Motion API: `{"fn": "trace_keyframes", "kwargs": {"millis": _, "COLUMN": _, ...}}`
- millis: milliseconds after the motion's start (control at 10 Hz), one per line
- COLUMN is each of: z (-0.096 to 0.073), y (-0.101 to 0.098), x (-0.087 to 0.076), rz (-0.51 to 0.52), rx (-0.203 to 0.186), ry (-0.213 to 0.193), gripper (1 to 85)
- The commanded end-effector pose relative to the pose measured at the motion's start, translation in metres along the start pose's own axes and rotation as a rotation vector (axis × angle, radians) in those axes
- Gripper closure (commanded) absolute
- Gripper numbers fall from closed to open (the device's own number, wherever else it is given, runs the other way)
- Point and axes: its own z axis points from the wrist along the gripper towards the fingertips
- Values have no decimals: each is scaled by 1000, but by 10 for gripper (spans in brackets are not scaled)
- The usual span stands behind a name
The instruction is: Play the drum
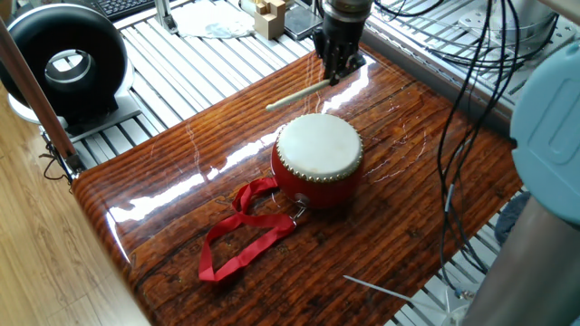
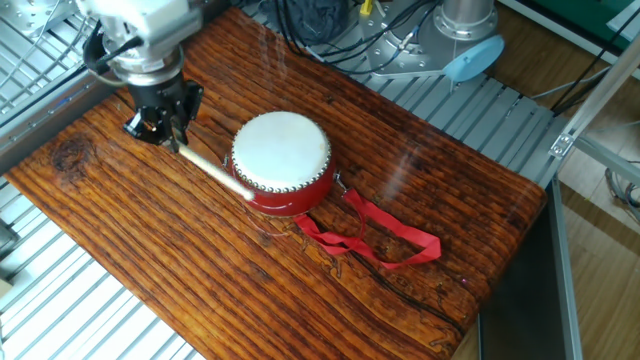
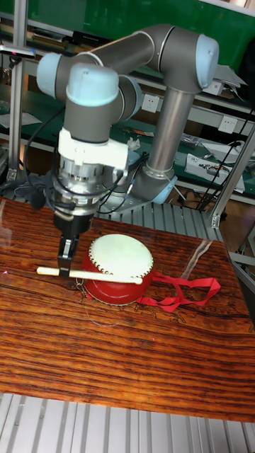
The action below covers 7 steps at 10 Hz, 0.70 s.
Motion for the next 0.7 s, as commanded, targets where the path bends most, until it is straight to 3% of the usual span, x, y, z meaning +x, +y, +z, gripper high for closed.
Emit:
{"fn": "trace_keyframes", "kwargs": {"millis": 0, "z": -12, "y": 15, "x": 1, "rz": -53, "rx": 9, "ry": -5, "gripper": 847}}
{"fn": "trace_keyframes", "kwargs": {"millis": 400, "z": -20, "y": 36, "x": 19, "rz": -61, "rx": -9, "ry": 64, "gripper": 847}}
{"fn": "trace_keyframes", "kwargs": {"millis": 600, "z": -23, "y": 46, "x": 20, "rz": -56, "rx": -22, "ry": 62, "gripper": 847}}
